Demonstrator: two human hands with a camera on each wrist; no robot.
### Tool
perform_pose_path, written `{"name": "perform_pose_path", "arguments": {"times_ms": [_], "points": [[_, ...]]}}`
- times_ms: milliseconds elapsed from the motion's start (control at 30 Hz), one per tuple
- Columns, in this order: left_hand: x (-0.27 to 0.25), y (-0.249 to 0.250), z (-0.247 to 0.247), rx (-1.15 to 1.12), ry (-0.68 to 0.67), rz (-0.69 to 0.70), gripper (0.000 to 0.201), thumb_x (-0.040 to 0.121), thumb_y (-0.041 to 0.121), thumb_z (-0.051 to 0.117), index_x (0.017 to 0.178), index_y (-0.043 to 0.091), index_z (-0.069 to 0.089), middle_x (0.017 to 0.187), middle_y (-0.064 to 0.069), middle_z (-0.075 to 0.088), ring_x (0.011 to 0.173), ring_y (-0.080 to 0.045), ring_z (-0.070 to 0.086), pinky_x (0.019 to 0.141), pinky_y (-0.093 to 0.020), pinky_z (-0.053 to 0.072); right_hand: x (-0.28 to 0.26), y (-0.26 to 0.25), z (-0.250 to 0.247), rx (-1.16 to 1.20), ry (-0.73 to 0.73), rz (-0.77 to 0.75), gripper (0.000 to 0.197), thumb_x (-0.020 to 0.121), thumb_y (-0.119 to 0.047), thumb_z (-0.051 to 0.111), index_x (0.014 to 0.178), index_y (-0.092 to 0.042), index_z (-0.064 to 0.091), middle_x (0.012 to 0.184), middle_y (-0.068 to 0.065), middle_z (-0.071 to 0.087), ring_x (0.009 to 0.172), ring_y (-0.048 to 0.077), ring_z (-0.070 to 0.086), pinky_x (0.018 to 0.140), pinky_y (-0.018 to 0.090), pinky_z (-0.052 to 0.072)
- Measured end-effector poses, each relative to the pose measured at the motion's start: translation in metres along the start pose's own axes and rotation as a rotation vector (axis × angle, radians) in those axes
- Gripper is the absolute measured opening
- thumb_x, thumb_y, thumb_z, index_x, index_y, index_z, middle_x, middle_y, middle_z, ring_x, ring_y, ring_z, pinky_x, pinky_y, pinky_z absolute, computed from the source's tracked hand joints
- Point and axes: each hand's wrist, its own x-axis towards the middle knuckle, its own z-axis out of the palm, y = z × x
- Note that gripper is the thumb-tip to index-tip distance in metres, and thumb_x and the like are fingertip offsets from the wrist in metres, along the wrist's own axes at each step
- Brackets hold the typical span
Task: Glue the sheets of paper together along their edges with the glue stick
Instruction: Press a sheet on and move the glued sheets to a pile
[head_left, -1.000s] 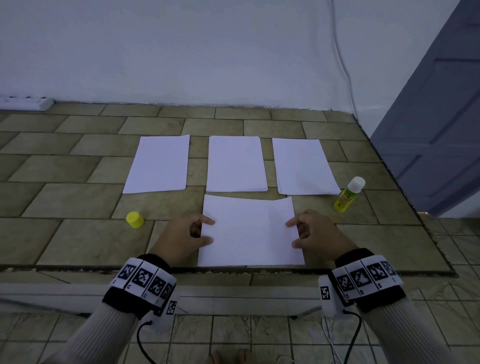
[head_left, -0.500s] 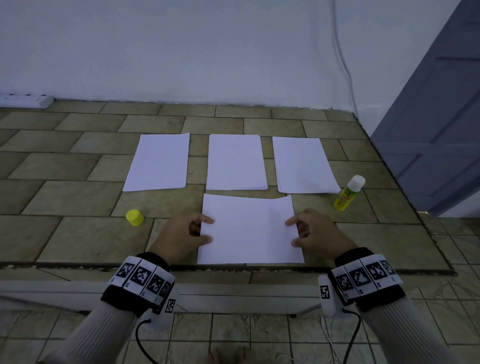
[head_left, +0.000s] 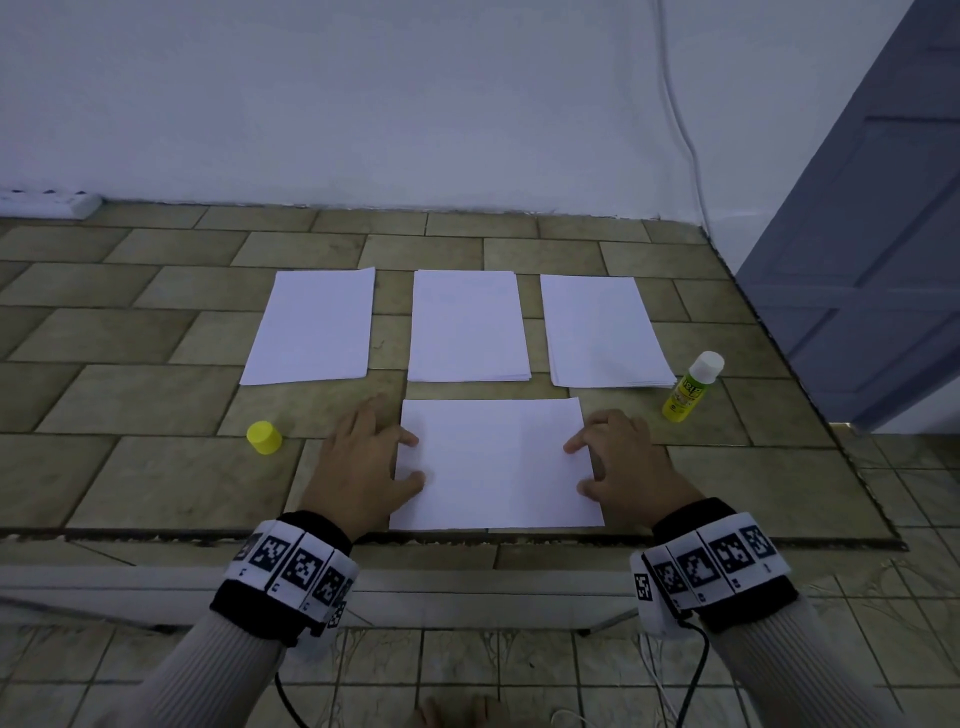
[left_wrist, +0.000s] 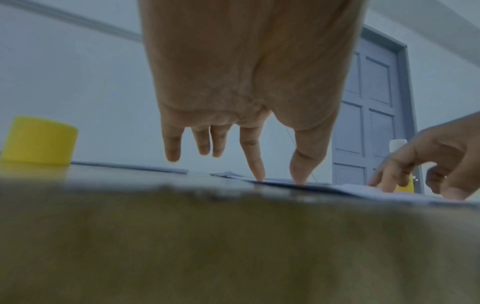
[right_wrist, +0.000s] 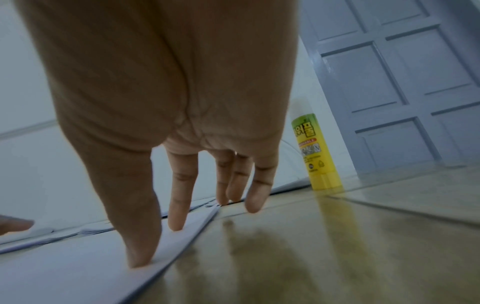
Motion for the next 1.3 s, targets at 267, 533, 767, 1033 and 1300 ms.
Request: {"name": "perform_pose_path", "arguments": {"times_ms": [267,533,767,1033,1300], "points": [[0.005,0.013,0.03,0.236,-0.08,0.01,0.107,0.072,0.076,-0.025,0.156,0.014,0.0,0.163,-0.003,-0.01,0.149,-0.019,-0.013,0.118,-0.05,-0.009,-0.006,-0.039,0.002,-0.174,0.016,-0.017,0.056,0.092,-0.044,0.052,0.14,-0.019,0.038,0.159,0.007,0.008,0.145,0.027,0.007,0.115,0.043,0.02],[0.004,0.007,0.038,0.231,-0.016,0.059,0.094,0.083,0.067,-0.016,0.155,0.01,0.007,0.163,-0.006,0.0,0.148,-0.018,-0.008,0.117,-0.053,-0.004,0.029,-0.103,0.065,-0.081,0.048,-0.233,0.095,0.076,-0.067,-0.012,0.153,-0.015,0.005,0.161,0.0,-0.004,0.147,0.012,-0.009,0.117,0.048,-0.01],[0.006,0.009,0.038,0.262,-0.007,0.044,0.092,0.084,0.064,-0.011,0.155,0.011,0.012,0.163,-0.007,0.005,0.151,-0.022,0.0,0.117,-0.053,-0.003,0.037,-0.058,0.07,-0.183,0.147,-0.092,0.112,0.066,-0.071,-0.034,0.153,-0.015,0.007,0.161,-0.001,0.005,0.148,0.011,0.001,0.116,0.048,-0.007],[0.007,0.008,0.04,0.27,0.017,0.049,0.087,0.086,0.062,-0.007,0.155,0.012,0.012,0.163,-0.006,0.004,0.151,-0.021,-0.001,0.117,-0.052,-0.004,0.019,-0.002,0.05,-0.192,0.203,0.157,0.095,0.079,-0.07,-0.013,0.153,-0.014,0.009,0.161,-0.001,0.007,0.148,0.014,0.005,0.116,0.052,0.016],[0.007,0.006,0.043,0.264,0.022,0.064,0.085,0.089,0.06,-0.003,0.154,0.009,0.017,0.163,-0.009,0.009,0.15,-0.024,0.004,0.117,-0.056,0.001,0.031,-0.084,0.072,-0.14,0.167,-0.131,0.107,0.07,-0.072,-0.028,0.153,-0.012,0.002,0.161,0.004,-0.002,0.148,0.018,-0.005,0.115,0.052,-0.01]]}}
